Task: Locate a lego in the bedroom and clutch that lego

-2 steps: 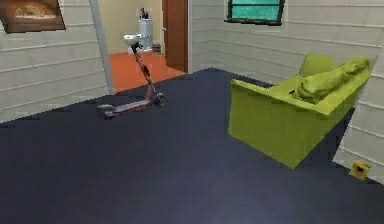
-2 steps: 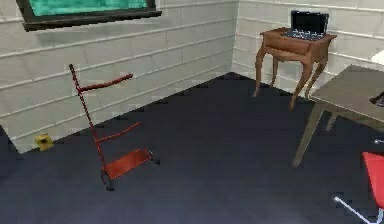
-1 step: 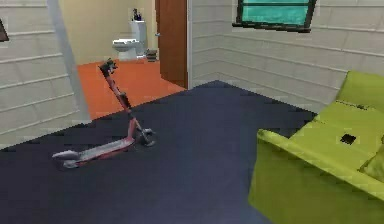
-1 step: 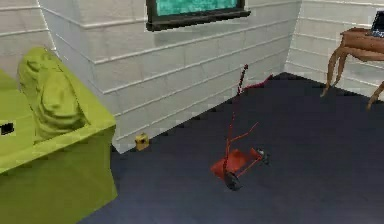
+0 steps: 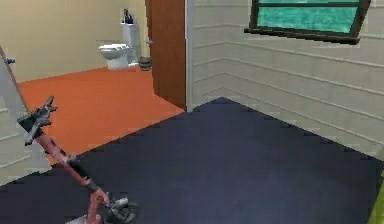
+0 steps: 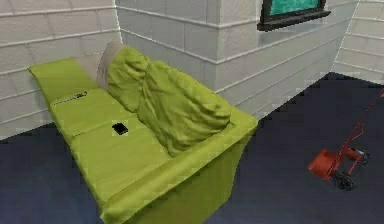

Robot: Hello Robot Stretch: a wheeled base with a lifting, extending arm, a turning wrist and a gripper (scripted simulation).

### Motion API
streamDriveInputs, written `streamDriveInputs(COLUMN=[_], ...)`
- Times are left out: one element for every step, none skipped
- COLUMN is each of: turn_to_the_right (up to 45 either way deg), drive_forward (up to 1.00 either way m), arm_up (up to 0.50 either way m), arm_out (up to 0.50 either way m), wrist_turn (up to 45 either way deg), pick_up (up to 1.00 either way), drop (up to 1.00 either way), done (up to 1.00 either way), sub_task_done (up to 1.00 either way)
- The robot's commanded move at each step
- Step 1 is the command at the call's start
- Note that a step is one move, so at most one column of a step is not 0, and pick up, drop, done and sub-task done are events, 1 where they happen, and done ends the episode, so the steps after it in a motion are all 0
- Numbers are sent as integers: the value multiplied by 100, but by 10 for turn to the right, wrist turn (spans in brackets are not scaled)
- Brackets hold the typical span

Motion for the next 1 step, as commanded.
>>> streamDriveInputs(turn_to_the_right=[90], drive_forward=[0], arm_up=[0], arm_out=[0], wrist_turn=[0], pick_up=[0], drop=[0], done=[0], sub_task_done=[0])
